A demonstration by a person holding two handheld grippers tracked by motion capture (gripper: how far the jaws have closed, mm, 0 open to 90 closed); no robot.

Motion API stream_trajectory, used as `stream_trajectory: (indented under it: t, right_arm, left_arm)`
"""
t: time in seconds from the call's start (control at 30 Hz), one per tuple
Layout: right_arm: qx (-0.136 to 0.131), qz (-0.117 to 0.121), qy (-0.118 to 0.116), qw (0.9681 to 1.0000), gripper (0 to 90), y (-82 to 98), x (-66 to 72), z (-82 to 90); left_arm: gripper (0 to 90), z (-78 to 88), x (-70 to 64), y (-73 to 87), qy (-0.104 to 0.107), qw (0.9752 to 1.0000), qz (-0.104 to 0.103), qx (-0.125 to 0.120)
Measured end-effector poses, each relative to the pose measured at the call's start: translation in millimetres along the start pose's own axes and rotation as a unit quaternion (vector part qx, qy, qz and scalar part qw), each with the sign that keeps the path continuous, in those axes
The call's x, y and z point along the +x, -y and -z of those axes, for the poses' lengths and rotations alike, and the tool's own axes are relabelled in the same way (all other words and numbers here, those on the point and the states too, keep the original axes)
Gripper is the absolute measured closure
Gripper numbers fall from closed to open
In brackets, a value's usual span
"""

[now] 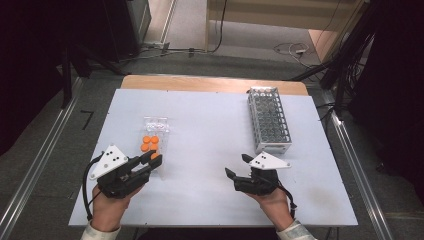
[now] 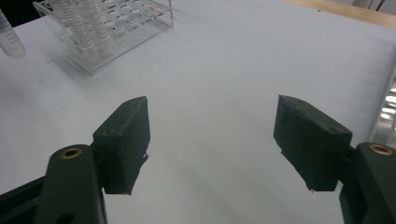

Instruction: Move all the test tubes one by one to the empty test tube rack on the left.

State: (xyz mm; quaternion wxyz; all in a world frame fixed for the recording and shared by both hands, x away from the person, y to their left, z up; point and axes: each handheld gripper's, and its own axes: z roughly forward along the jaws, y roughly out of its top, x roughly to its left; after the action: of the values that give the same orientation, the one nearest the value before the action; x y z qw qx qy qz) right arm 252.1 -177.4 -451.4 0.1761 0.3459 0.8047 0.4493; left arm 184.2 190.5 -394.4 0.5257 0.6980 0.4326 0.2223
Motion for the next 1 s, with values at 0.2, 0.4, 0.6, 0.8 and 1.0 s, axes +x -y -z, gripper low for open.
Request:
stream_trajectory:
  t: [0.2, 0.4, 0.6, 0.8, 1.0]
  right_arm:
    - [-0.003, -0.008, 0.009, 0.9999, 25.8, 4.2, -8.9, 9.2]
    - [-0.005, -0.016, 0.017, 0.9997, 26.1, 5.7, -14.6, 14.1]
    - [-0.008, -0.016, 0.018, 0.9997, 26.2, 5.2, -16.8, 15.5]
    - [-0.011, -0.019, 0.021, 0.9995, 26.6, 4.4, -18.0, 15.9]
    - [-0.01, -0.02, 0.024, 0.9995, 26.7, 5.0, -18.0, 16.1]
  left_arm:
    - [69.8, 15.9, 19.7, -2.5, -0.017, 0.9997, 0.018, -0.006]
    - [69.9, 24.7, 31.4, -3.6, -0.038, 0.999, 0.021, -0.007]
    - [69.8, 27.9, 42.1, -6.2, -0.083, 0.9958, 0.025, -0.03]
    - [69.9, 19.4, 48.9, -11.8, -0.104, 0.9936, 0.021, -0.039]
    - [69.9, 8.1, 52.7, -15.2, -0.118, 0.9918, 0.013, -0.047]
